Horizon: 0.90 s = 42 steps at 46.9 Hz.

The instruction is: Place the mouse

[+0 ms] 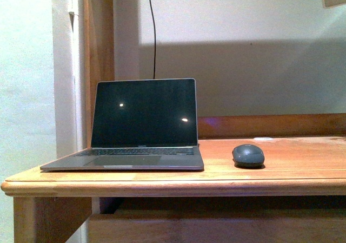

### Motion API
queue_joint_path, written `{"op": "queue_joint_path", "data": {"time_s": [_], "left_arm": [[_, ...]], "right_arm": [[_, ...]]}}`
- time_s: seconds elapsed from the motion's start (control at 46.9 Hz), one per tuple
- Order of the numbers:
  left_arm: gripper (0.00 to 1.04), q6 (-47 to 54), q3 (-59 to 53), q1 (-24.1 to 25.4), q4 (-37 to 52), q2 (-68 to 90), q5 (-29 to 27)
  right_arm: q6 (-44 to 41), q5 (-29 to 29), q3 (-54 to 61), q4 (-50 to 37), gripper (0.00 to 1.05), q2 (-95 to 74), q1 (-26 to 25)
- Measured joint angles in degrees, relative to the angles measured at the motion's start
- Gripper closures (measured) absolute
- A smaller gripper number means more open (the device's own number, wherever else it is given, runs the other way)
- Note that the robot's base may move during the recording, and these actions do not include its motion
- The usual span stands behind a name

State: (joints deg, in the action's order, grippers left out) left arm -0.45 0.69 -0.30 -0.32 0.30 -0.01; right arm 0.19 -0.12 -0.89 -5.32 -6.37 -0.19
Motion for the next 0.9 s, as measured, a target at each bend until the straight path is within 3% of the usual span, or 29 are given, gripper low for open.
{"op": "queue_joint_path", "data": {"time_s": [0.064,0.384,0.426,0.554,0.895], "left_arm": [[0.08,0.0,0.0,0.0,0.0,0.0,0.0],[0.08,0.0,0.0,0.0,0.0,0.0,0.0],[0.08,0.0,0.0,0.0,0.0,0.0,0.0],[0.08,0.0,0.0,0.0,0.0,0.0,0.0],[0.08,0.0,0.0,0.0,0.0,0.0,0.0]], "right_arm": [[0.0,0.1,0.0,4.9,1.02,4.9,0.0],[0.0,0.0,0.0,5.2,1.02,6.1,0.0],[0.0,0.0,0.0,5.2,0.98,6.1,0.0],[0.0,0.0,0.0,5.2,0.79,6.1,0.0],[0.0,0.0,0.0,5.2,0.1,6.1,0.0]]}}
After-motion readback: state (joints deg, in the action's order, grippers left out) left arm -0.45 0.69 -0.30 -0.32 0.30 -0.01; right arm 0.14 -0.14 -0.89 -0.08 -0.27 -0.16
